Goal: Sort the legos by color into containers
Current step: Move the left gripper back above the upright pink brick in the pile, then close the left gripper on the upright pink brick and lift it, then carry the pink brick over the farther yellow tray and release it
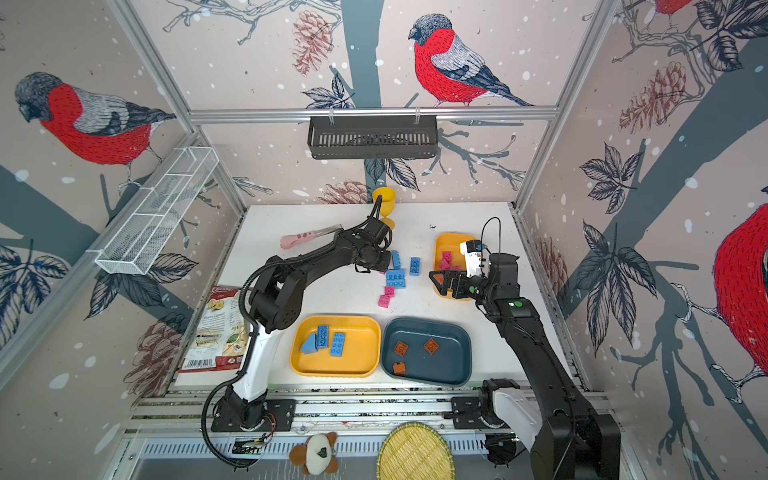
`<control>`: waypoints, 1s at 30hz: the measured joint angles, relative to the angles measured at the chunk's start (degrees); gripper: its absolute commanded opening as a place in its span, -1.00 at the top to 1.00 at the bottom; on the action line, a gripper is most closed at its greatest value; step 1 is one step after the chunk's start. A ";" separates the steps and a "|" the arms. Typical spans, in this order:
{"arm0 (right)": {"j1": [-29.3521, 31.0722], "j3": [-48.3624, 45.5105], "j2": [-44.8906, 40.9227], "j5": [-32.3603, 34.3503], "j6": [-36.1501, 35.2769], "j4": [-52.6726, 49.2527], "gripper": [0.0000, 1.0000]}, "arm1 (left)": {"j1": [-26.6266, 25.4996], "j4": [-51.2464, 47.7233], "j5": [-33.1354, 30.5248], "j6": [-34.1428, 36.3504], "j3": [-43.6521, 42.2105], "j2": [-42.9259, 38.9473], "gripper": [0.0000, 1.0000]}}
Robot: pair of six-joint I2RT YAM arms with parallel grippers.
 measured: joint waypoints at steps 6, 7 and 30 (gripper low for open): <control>0.00 0.00 0.09 0.00 -0.02 0.26 -0.99 | 0.00 0.02 -0.09 -0.02 0.72 1.31 0.30; 0.00 0.00 0.09 0.00 -0.02 0.26 -0.99 | 0.02 0.02 -0.13 -0.02 0.74 1.51 0.32; -2.40 0.35 0.20 1.11 -0.31 0.00 -0.99 | -2.62 -2.51 8.00 0.24 9.99 -2.84 0.66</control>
